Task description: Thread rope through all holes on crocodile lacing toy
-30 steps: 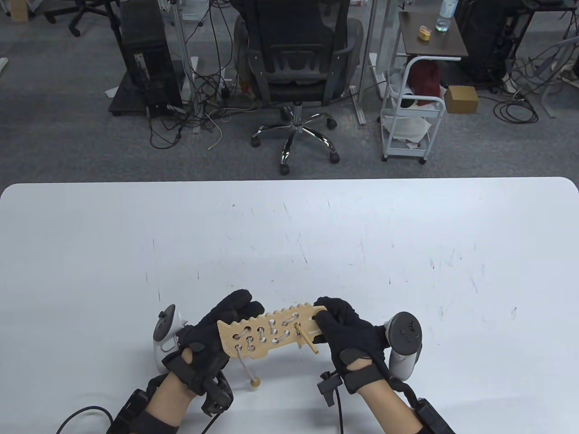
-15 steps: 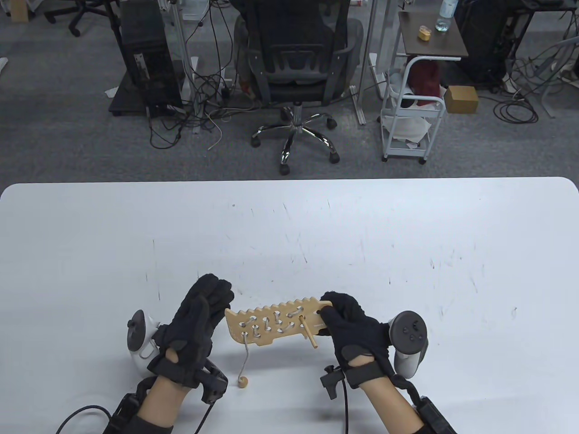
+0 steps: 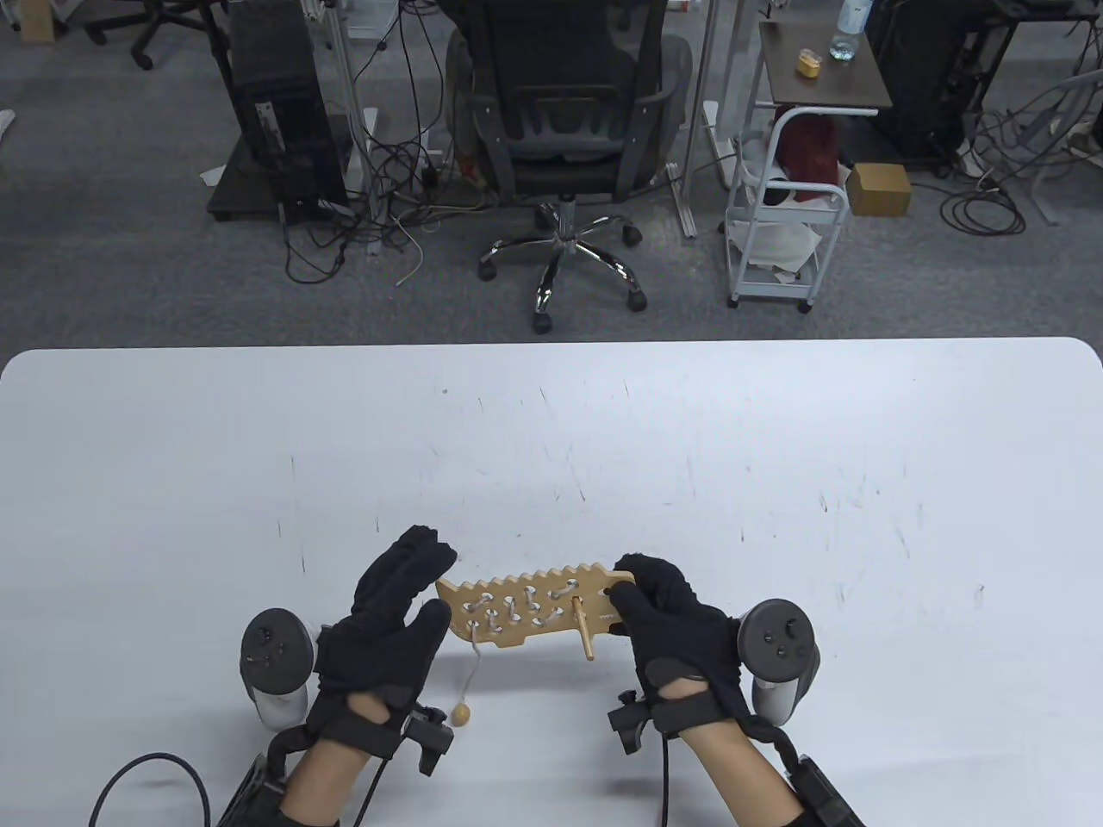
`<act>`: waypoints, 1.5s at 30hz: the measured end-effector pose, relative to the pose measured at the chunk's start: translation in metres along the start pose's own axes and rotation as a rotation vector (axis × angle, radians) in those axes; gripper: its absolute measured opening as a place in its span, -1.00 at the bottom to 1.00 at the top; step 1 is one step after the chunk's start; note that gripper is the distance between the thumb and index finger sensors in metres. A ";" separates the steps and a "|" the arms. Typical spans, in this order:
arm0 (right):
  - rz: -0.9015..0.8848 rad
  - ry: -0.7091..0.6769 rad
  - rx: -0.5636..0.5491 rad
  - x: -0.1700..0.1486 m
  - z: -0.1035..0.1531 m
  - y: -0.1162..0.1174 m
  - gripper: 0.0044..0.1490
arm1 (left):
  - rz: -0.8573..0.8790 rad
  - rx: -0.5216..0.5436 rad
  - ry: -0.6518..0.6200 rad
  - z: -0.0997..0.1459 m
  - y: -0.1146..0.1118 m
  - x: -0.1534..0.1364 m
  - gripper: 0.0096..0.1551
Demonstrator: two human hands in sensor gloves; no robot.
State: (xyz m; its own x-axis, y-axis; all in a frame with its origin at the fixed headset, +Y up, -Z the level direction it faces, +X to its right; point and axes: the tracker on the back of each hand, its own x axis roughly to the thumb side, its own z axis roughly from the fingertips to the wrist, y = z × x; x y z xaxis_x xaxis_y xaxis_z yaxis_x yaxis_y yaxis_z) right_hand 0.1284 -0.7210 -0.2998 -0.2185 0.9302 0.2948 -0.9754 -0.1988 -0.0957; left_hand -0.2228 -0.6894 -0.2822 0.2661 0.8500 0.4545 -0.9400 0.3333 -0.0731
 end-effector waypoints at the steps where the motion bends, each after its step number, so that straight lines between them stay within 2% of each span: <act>1: 0.011 -0.004 -0.002 0.001 0.001 0.001 -0.45 | -0.048 -0.008 -0.015 0.000 -0.002 0.002 -0.32; 10: 0.076 -0.041 -0.001 0.006 0.006 0.010 -0.44 | -0.451 -0.089 -0.145 0.005 -0.027 0.019 -0.35; 27: 0.167 -0.105 0.039 0.018 0.016 0.026 -0.44 | -0.726 -0.212 -0.224 0.012 -0.064 0.034 -0.38; 38: 0.119 -0.032 0.085 0.013 0.018 0.032 -0.43 | -0.743 -0.178 -0.222 0.011 -0.064 0.036 -0.49; 45: 0.143 -0.013 0.082 0.011 0.015 0.031 -0.43 | -0.697 -0.154 -0.229 0.012 -0.061 0.037 -0.52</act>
State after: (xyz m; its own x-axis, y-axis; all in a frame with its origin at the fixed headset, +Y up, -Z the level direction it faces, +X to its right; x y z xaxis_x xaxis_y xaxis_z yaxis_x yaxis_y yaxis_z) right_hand 0.0958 -0.7216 -0.2853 -0.3551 0.8867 0.2959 -0.9334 -0.3537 -0.0602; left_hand -0.1580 -0.6836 -0.2503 0.7225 0.3204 0.6127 -0.5246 0.8313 0.1839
